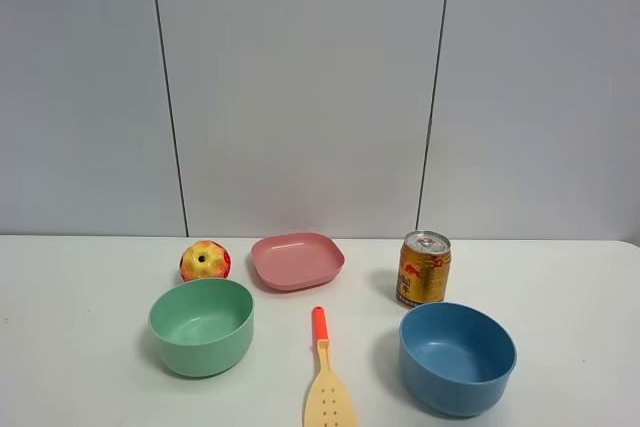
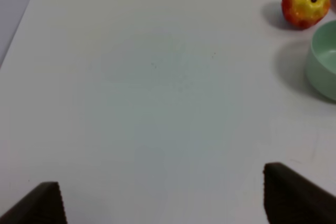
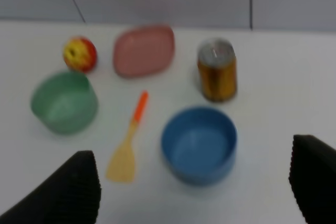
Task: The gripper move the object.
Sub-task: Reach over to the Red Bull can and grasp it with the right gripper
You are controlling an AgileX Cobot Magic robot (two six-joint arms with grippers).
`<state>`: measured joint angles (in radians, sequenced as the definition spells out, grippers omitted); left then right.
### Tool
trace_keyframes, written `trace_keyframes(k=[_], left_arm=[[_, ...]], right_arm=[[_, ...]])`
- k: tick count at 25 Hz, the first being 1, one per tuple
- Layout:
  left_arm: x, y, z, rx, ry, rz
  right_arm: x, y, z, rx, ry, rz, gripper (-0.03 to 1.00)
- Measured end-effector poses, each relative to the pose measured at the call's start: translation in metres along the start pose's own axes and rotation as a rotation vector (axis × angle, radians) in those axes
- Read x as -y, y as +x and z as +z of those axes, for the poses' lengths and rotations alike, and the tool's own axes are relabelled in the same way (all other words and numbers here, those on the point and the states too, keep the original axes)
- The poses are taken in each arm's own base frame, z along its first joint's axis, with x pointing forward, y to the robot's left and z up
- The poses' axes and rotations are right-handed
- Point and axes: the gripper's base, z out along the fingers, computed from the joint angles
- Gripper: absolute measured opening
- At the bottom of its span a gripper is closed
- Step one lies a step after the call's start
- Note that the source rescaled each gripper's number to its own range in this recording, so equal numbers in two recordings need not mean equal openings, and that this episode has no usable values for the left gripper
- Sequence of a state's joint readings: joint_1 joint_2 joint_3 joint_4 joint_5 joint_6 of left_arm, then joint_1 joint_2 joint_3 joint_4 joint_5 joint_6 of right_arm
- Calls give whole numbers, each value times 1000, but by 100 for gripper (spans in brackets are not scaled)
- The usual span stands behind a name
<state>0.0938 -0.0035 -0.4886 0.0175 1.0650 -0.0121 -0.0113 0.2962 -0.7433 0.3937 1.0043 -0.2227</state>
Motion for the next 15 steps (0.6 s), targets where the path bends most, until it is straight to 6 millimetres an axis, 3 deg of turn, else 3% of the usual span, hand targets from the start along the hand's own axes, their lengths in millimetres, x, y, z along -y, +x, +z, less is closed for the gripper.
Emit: trace_keyframes(k=[4,8,12,15], left_arm=[[0,0,0,0,0,0],[0,0,0,0,0,0],[0,0,0,0,0,0],[0,0,0,0,0,0]], right_arm=[[0,-71,19,25,-76,-26,32],[4,-124,60,2,-194,-47,55],[17,-148,115,-111,-221,-6,62],[24,-138,163,-292,-156,69,64]])
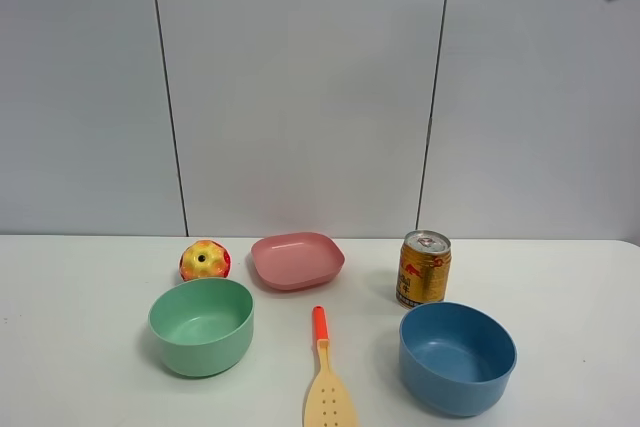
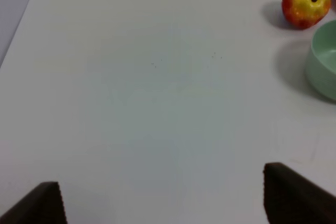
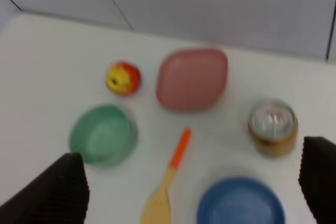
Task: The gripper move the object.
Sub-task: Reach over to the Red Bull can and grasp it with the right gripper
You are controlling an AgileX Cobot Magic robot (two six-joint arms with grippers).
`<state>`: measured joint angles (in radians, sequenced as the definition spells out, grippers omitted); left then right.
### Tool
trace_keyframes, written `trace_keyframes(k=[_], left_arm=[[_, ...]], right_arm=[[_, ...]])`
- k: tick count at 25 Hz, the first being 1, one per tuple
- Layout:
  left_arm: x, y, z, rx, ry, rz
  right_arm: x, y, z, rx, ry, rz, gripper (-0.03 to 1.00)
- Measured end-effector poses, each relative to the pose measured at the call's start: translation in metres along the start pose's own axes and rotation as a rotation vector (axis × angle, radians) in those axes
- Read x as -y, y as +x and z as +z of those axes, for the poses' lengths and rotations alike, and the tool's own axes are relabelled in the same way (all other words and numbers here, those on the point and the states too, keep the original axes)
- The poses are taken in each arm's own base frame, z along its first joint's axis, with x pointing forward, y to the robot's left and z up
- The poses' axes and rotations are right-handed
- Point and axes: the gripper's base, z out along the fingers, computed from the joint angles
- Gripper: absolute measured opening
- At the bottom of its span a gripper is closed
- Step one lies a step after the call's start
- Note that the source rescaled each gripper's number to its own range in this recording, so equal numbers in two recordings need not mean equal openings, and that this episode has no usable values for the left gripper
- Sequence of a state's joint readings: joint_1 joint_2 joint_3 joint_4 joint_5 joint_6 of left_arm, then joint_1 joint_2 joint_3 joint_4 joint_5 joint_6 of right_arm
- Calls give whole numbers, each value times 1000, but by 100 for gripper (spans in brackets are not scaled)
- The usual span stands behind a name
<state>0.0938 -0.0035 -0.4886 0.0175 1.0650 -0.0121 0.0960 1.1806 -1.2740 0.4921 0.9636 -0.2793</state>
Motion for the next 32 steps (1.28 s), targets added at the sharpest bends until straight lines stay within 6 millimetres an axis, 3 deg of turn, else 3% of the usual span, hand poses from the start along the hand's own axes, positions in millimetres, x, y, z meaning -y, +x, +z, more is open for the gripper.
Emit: trace_keyframes(k=[4,9,13,16,20,22,32], left_arm=[[0,0,0,0,0,0],[0,0,0,0,0,0],[0,0,0,0,0,0],[0,0,0,0,0,0],[0,0,0,0,0,0],[0,0,0,0,0,0],[0,0,0,0,0,0]], right_arm=[[8,11,60,-211,187,97,64],[21,25,117,-338,353,254,64],[38,38,159,-417,436,252,64],[46,36,177,-403,462,204,65],[48,23,193,-335,443,191,91],[48,18,201,-318,427,199,97],[58,30,256,-396,404,265,100]])
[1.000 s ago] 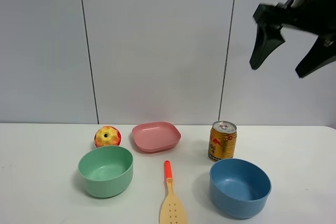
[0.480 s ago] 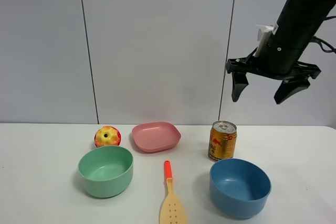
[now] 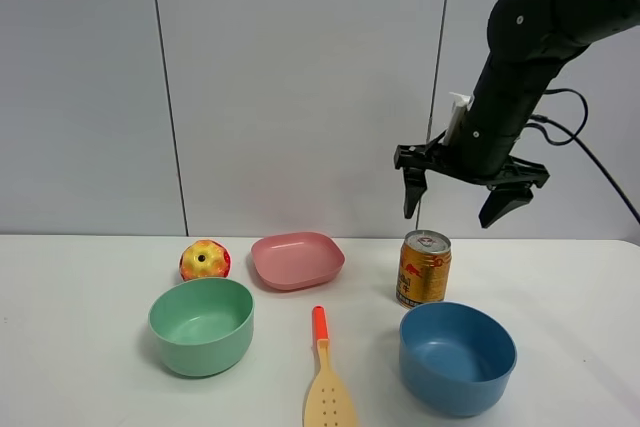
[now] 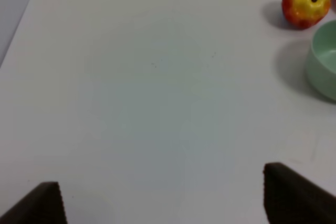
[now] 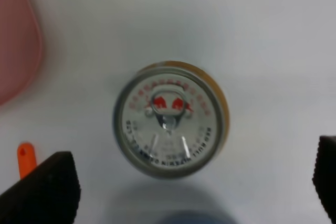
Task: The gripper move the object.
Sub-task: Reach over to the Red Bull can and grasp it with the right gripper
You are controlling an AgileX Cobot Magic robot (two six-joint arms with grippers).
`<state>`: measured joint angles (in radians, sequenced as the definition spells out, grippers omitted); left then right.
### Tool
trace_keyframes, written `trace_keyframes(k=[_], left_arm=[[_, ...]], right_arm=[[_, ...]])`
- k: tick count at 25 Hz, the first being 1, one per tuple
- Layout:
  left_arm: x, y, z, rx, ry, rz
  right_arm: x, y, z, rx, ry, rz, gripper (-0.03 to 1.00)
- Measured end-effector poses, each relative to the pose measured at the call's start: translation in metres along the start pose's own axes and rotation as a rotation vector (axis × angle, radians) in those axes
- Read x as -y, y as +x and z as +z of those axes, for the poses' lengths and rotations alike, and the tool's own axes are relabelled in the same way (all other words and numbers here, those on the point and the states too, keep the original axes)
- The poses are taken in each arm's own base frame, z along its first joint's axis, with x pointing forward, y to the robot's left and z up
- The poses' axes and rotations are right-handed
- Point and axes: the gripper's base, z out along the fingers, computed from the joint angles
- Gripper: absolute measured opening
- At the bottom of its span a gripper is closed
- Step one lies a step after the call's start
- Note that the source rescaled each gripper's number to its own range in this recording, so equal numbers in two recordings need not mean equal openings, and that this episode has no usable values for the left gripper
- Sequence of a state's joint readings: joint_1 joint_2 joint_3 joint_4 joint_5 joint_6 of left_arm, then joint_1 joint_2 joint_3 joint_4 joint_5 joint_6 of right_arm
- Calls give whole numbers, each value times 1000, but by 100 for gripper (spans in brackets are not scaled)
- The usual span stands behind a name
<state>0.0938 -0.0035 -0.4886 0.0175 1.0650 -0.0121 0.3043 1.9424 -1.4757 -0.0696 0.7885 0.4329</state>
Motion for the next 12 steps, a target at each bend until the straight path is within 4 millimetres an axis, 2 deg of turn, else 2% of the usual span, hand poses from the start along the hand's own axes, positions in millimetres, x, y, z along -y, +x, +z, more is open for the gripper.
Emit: trace_keyframes(k=[1,6,12], left_arm=[[0,0,0,0,0,0],[0,0,0,0,0,0],[0,0,0,0,0,0]], right_arm=[[-2,0,9,-13,-14,17,100],[-6,1,25,-18,-21,15,100],[-8,2,37,-20,-32,25,100]])
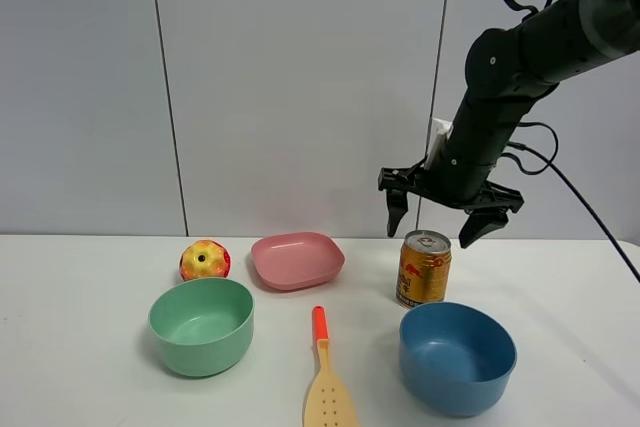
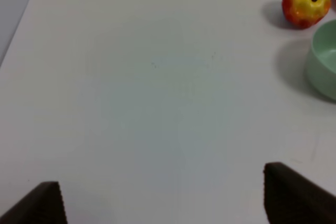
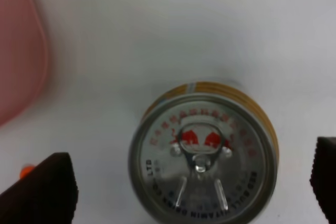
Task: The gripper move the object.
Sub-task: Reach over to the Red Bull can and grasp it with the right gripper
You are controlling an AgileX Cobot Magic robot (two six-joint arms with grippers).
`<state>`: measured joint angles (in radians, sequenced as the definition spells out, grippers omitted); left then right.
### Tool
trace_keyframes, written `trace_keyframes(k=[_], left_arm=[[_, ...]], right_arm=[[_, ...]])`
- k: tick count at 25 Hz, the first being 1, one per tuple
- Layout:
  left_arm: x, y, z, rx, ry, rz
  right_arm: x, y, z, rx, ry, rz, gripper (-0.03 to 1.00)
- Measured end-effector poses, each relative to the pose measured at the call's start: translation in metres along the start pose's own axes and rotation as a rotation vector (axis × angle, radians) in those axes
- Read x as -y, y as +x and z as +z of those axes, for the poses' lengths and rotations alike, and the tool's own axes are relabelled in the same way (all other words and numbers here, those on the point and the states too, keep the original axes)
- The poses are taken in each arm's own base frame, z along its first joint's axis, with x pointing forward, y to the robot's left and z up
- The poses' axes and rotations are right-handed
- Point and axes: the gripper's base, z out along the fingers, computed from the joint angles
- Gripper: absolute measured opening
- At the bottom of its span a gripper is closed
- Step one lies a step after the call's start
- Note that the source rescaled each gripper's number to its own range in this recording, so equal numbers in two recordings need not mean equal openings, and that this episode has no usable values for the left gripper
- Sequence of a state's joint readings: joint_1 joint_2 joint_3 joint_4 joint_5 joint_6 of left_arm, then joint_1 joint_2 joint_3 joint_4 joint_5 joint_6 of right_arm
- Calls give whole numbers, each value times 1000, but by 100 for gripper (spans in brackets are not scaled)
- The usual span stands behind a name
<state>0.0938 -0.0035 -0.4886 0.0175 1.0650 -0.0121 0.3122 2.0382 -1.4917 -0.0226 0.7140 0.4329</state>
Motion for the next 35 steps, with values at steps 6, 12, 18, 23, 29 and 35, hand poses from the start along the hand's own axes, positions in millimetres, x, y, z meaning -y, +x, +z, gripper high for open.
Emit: trace_keyframes(k=[6,12,18,23,29,35], left_arm=[[0,0,0,0,0,0],[0,0,0,0,0,0],[0,0,0,0,0,0],[0,0,0,0,0,0],[0,0,0,0,0,0],[0,0,0,0,0,0]], right_arm=[[1,3,15,-17,3,4,100],[1,4,29,-19,8,-2,100],[1,2,32,5,7,-15,100],[1,2,32,6,8,-16,100],[2,2,32,3,12,-20,100],[2,3,32,0,15,-21,99]])
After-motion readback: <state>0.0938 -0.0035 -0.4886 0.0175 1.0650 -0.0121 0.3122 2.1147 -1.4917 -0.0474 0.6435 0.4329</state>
